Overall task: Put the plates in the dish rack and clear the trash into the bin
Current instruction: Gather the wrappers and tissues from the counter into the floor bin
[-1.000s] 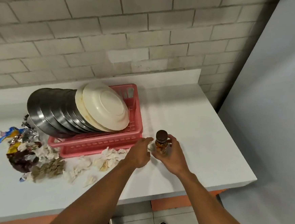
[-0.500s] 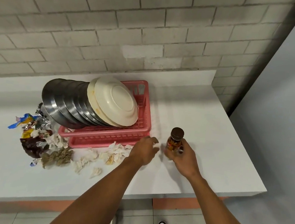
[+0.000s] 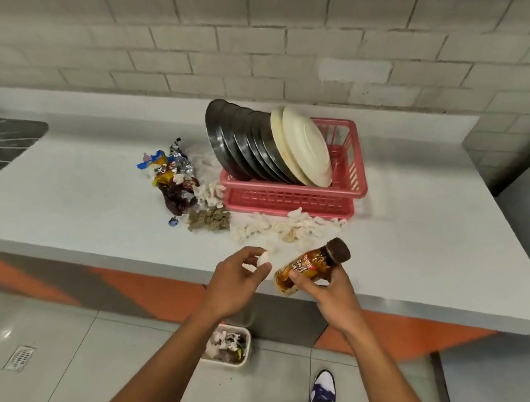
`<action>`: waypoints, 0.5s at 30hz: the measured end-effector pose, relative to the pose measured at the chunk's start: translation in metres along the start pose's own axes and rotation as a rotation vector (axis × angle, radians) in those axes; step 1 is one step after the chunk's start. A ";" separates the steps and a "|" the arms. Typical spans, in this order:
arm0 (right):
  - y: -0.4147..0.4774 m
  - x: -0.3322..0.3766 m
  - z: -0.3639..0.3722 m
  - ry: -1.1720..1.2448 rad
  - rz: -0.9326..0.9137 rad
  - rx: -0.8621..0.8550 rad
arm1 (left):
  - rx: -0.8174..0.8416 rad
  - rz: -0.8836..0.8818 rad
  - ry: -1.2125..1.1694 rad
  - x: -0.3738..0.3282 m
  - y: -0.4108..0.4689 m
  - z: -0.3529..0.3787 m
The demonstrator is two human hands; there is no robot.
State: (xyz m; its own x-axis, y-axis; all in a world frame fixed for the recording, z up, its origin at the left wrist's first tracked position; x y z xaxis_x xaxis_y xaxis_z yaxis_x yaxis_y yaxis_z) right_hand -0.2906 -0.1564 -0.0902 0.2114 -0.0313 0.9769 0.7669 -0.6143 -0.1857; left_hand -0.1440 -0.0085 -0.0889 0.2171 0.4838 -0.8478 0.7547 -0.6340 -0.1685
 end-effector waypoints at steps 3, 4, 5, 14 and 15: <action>-0.029 -0.013 0.048 0.019 0.057 0.053 | 0.000 -0.058 -0.054 0.042 -0.028 -0.032; -0.038 -0.020 0.064 0.031 0.093 0.060 | 0.000 -0.084 -0.083 0.059 -0.037 -0.040; -0.044 -0.026 0.075 0.048 0.123 0.060 | 0.001 -0.112 -0.115 0.073 -0.043 -0.044; -0.062 -0.094 0.167 0.047 0.378 0.079 | -0.114 -0.514 -0.414 0.195 -0.101 -0.053; -0.055 -0.105 0.175 0.033 0.402 0.093 | -0.125 -0.537 -0.429 0.206 -0.097 -0.052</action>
State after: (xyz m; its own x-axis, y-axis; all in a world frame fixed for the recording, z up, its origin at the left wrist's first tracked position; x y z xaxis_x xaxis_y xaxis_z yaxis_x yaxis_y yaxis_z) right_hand -0.2490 0.0183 -0.2014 0.4866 -0.2803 0.8274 0.6791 -0.4744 -0.5601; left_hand -0.1408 0.1840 -0.2209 -0.4502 0.4136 -0.7913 0.7604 -0.2869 -0.5826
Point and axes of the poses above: each hand's wrist, its own y-axis towards the middle knuckle, its own z-axis out of the palm, x = y × z, the point moved 1 cm from there along y, towards the middle knuckle, and after that the axes turned 4 degrees about -z, right-handed, at the moved point
